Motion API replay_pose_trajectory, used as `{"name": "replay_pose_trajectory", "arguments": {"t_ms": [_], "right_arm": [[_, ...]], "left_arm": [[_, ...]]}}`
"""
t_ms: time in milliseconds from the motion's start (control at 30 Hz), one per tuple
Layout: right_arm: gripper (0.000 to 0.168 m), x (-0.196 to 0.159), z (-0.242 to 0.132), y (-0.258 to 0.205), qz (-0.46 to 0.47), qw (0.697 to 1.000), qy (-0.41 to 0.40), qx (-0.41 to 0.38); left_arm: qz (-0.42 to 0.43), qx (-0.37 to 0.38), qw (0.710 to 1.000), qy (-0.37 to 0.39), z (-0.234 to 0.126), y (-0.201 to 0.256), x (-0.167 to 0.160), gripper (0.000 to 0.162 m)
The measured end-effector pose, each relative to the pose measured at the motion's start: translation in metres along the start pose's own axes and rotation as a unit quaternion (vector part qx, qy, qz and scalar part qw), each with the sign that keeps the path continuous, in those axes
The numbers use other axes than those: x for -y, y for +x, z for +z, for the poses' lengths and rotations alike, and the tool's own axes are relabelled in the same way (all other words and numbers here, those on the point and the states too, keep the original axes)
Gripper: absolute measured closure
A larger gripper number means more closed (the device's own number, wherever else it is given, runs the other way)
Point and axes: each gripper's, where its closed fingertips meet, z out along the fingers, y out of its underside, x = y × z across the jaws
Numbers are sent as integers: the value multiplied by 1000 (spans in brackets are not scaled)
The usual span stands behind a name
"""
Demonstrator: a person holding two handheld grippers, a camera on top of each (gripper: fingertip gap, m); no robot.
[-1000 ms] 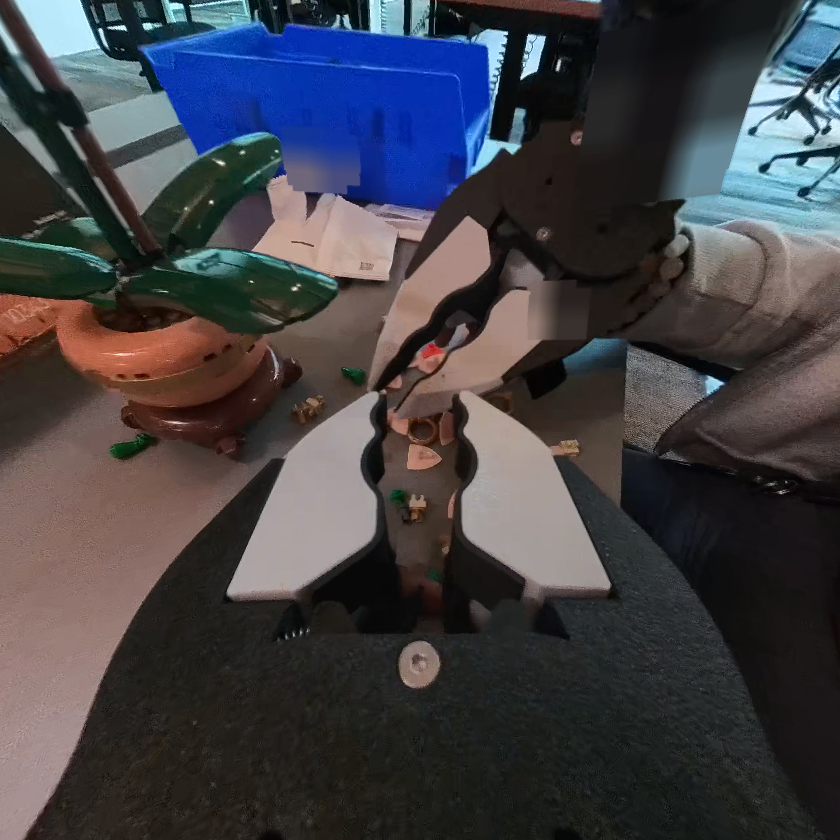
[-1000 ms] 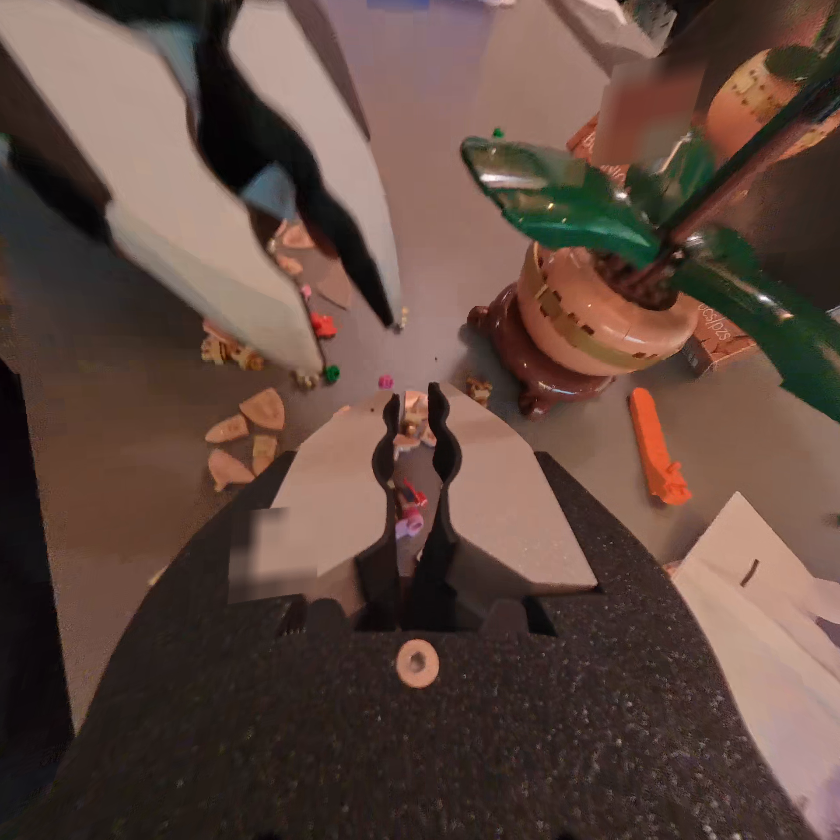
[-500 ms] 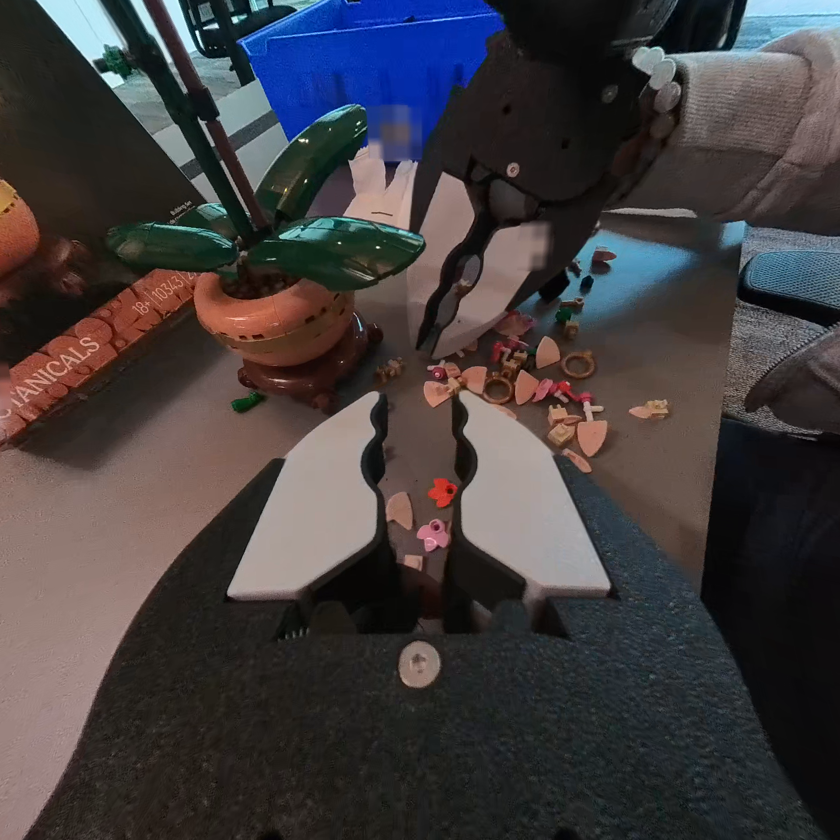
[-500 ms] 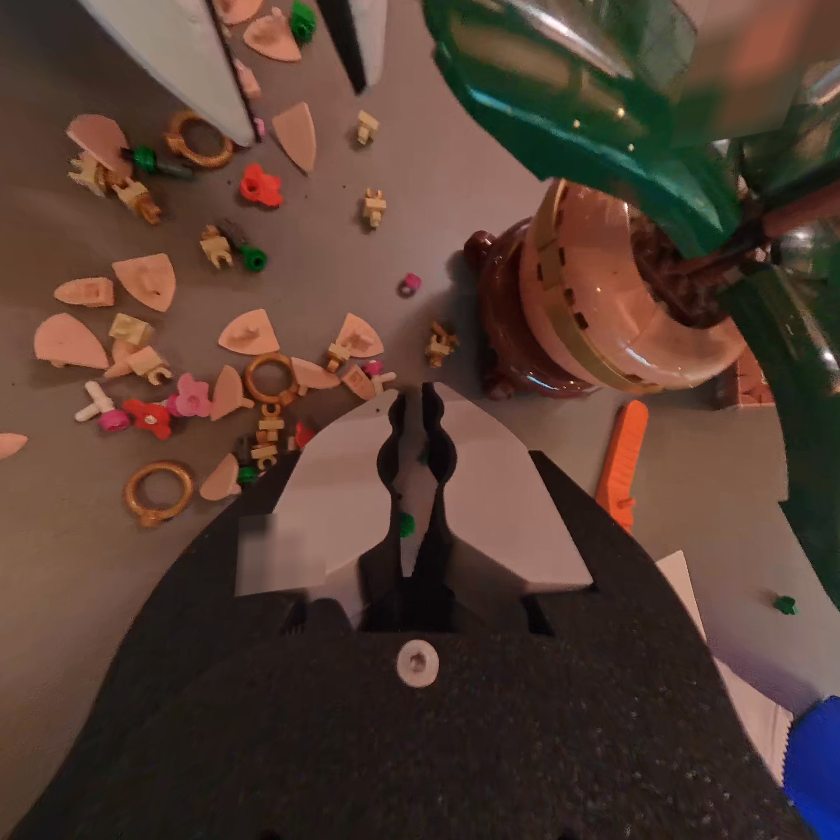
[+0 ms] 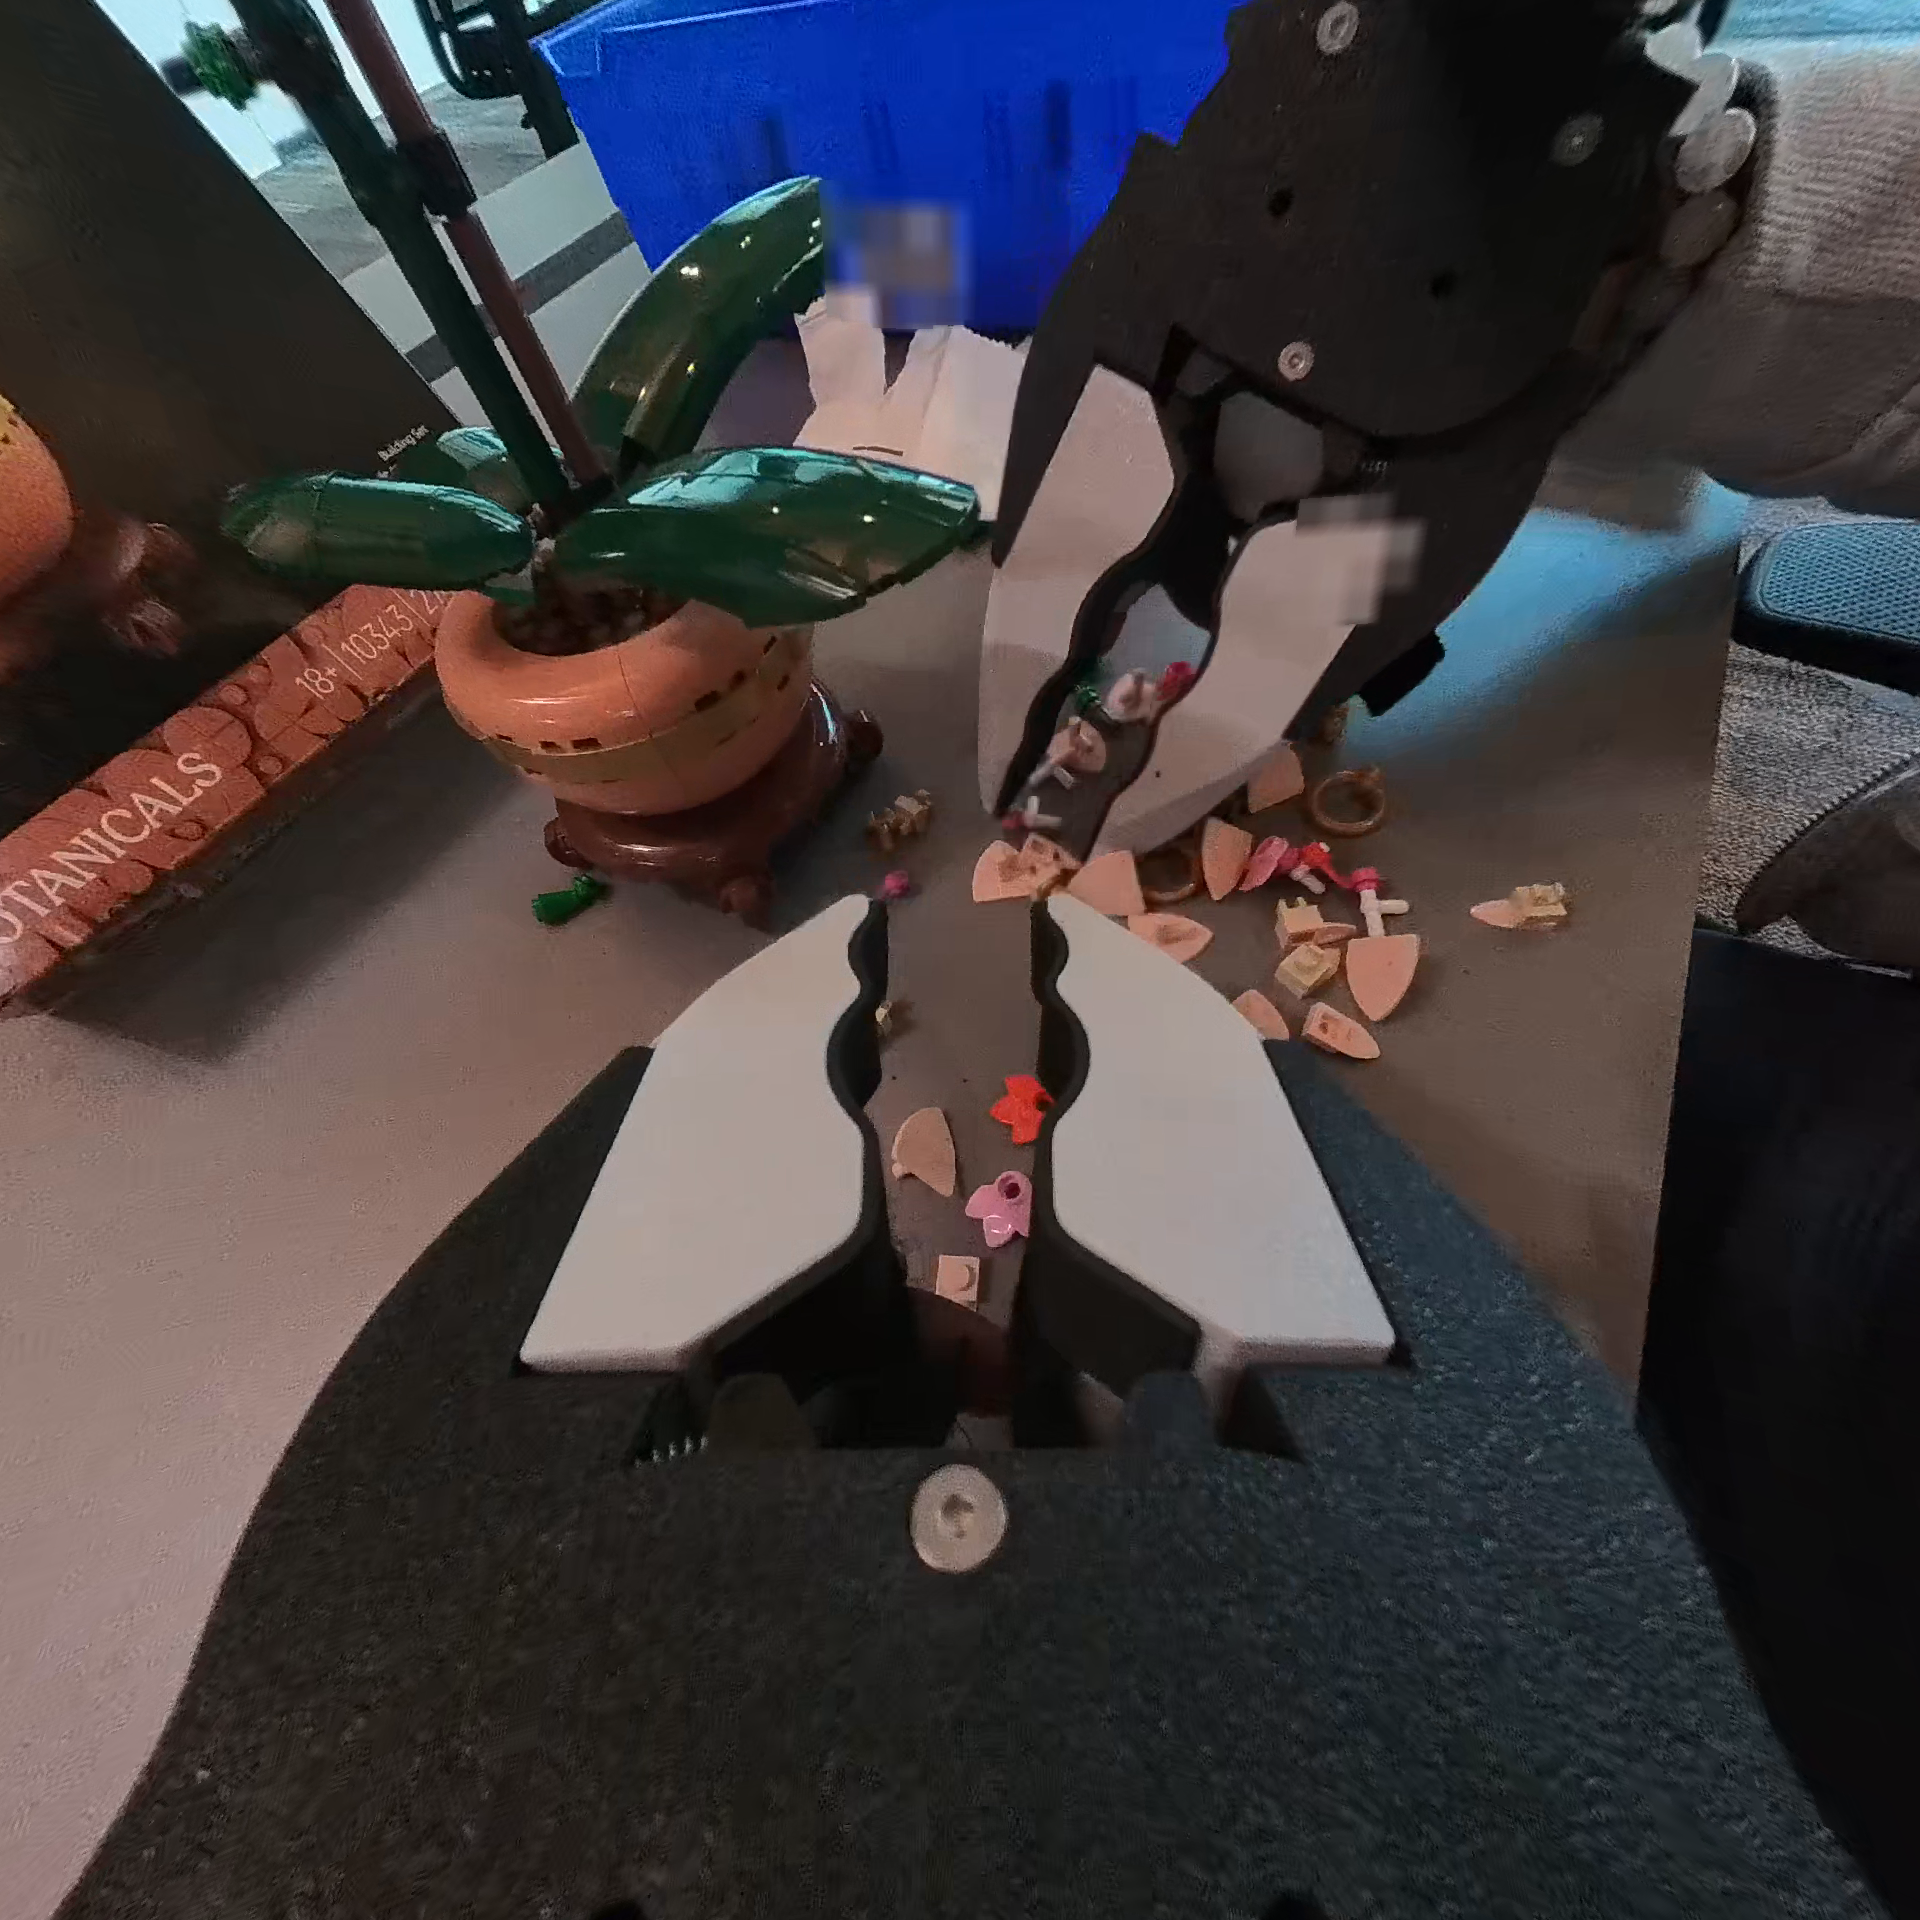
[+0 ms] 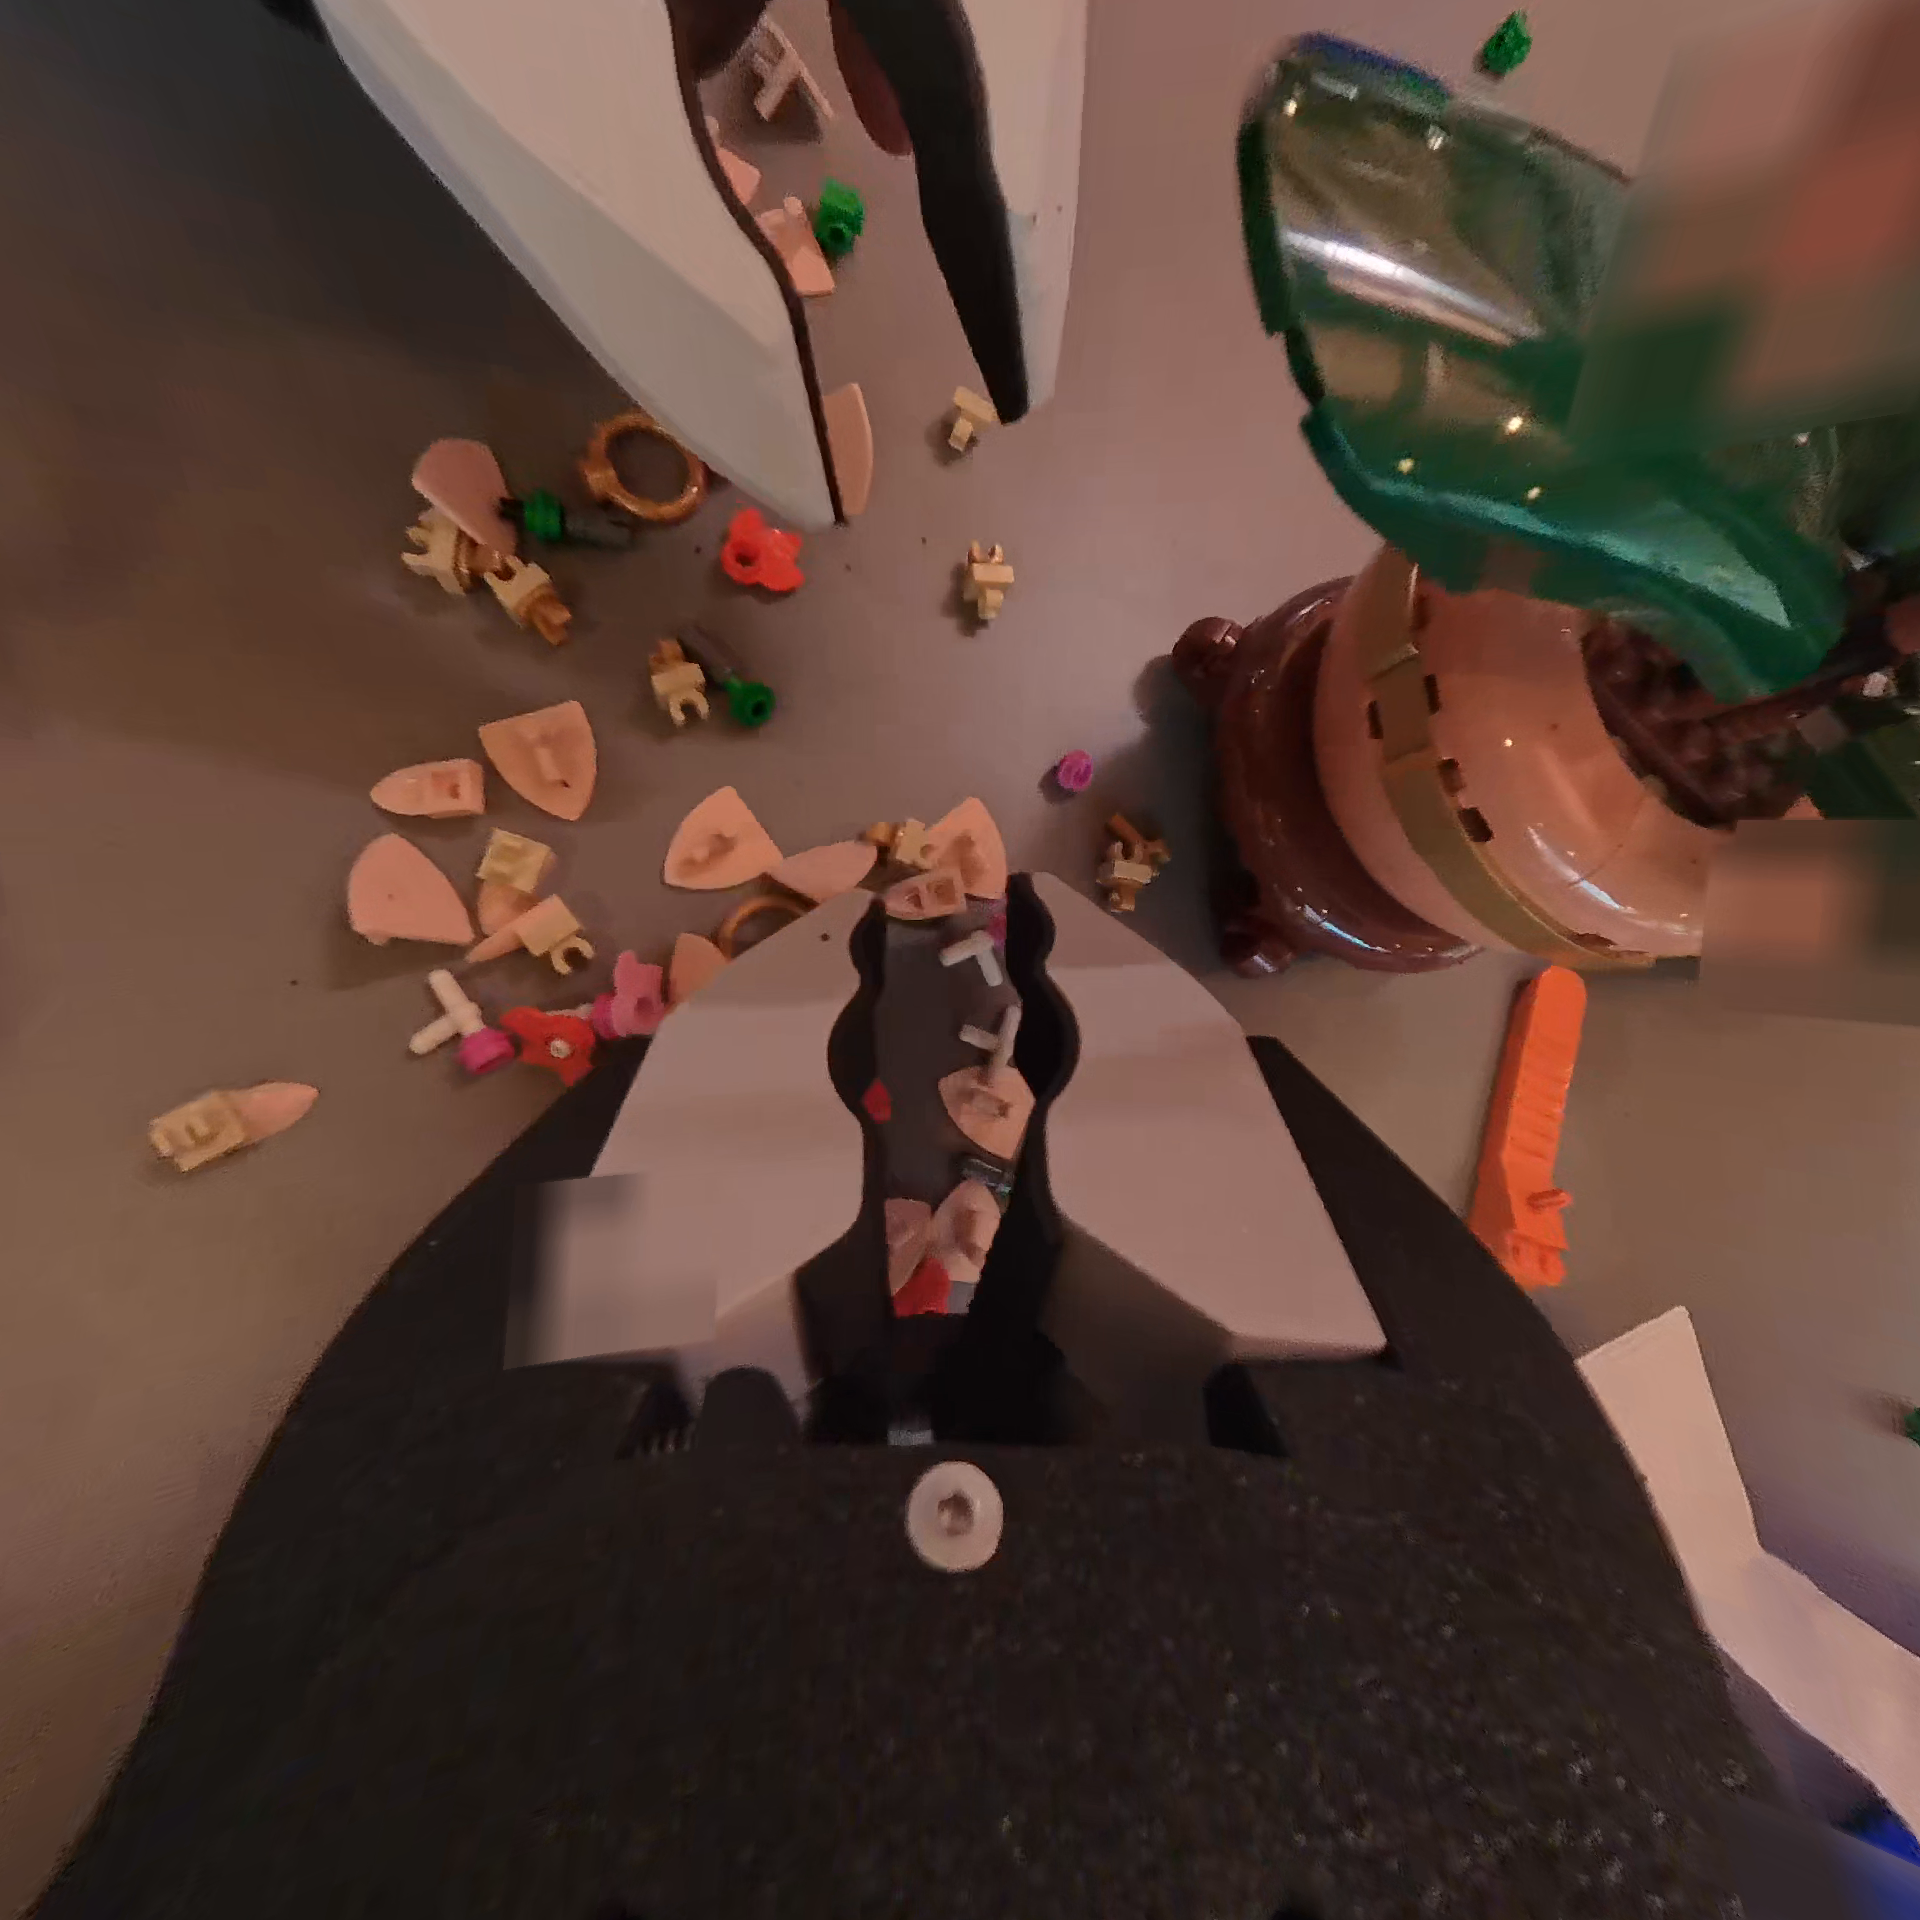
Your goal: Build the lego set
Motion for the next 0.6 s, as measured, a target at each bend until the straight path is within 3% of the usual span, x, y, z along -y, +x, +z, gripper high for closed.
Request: {"name": "replay_pose_trajectory", "arguments": {"t_ms": [267,367,600], "right_arm": [[151,-15,-6,12,112,992,-38,-44],[153,-14,-3,9,184,981,-42,-37],[157,-10,3,8,246,969,-30,-2]], "left_arm": [[23,8,1000,-15,1,1,-4,136],[22,7,1000,-13,1,1,-3,137],[33,13,999,-9,0,1,-1,137]]}}
